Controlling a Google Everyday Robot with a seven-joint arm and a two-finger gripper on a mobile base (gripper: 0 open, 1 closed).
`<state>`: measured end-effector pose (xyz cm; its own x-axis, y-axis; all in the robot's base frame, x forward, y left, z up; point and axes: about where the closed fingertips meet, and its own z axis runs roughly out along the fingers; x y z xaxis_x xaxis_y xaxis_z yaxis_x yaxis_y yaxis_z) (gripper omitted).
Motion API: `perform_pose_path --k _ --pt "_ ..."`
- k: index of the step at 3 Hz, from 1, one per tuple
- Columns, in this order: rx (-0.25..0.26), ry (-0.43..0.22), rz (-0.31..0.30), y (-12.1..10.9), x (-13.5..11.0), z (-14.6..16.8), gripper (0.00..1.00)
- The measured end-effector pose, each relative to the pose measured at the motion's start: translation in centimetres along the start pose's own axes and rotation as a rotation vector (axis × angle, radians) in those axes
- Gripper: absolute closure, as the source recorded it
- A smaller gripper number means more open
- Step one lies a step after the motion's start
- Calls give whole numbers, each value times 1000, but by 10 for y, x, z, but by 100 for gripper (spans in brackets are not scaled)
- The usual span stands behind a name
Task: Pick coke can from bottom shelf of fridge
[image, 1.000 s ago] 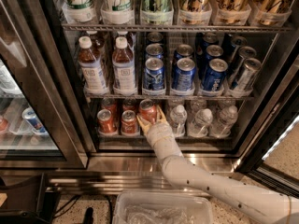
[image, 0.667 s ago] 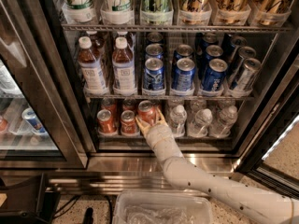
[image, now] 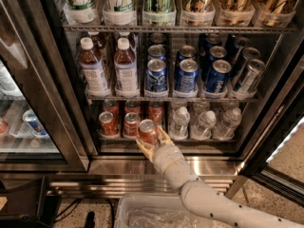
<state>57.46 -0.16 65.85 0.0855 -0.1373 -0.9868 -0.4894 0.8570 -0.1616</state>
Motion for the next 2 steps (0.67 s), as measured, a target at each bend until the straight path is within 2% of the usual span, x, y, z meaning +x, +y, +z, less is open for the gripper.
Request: perform_pose_path --k 1,2 --pt "-75 49 20 8 1 -37 100" --pt "-120 98 50 -13 -11 -56 100"
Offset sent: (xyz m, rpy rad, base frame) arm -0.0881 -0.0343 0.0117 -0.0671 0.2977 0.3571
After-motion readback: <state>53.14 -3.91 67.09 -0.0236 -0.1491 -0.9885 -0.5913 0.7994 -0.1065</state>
